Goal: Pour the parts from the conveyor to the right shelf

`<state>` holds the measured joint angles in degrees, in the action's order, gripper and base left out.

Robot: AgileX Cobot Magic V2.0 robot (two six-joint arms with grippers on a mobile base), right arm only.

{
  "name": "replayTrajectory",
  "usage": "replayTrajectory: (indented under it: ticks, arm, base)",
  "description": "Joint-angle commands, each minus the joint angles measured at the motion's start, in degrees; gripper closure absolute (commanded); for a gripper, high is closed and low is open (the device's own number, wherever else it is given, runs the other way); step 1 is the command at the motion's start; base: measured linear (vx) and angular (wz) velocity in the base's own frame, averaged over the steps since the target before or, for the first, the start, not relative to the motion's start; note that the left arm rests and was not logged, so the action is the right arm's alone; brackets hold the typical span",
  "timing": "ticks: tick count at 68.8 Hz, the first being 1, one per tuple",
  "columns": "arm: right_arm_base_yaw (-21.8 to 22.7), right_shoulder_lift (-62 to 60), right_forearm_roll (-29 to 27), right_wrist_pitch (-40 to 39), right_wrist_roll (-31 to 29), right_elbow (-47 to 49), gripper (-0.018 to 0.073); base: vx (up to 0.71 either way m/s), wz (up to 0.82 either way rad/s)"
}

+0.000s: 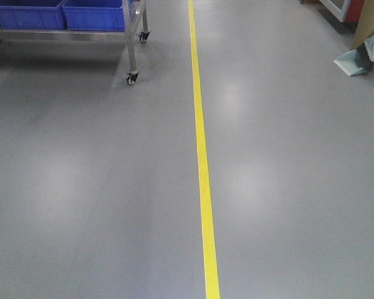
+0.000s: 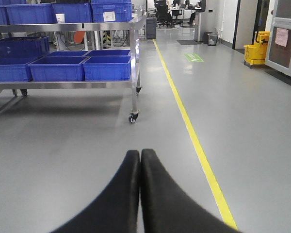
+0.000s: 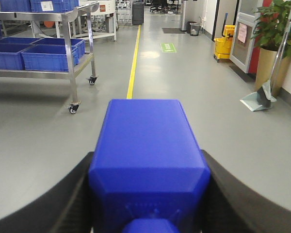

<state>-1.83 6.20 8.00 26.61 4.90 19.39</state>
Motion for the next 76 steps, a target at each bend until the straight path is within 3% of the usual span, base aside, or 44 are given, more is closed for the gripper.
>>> replayTrajectory:
  ticks: [1, 27, 76]
  arm:
    - [0.06, 0.70, 0.53, -4.67, -0.16, 1.59, 0.0565]
    - [0.06, 0.70, 0.53, -4.67, -0.16, 1.59, 0.0565]
    - [0.06, 0.70, 0.52, -4.66, -0.16, 1.59, 0.0565]
  base:
    - [0.81, 0.03]
    - [0.77, 0.22]
    - [0.71, 0.59]
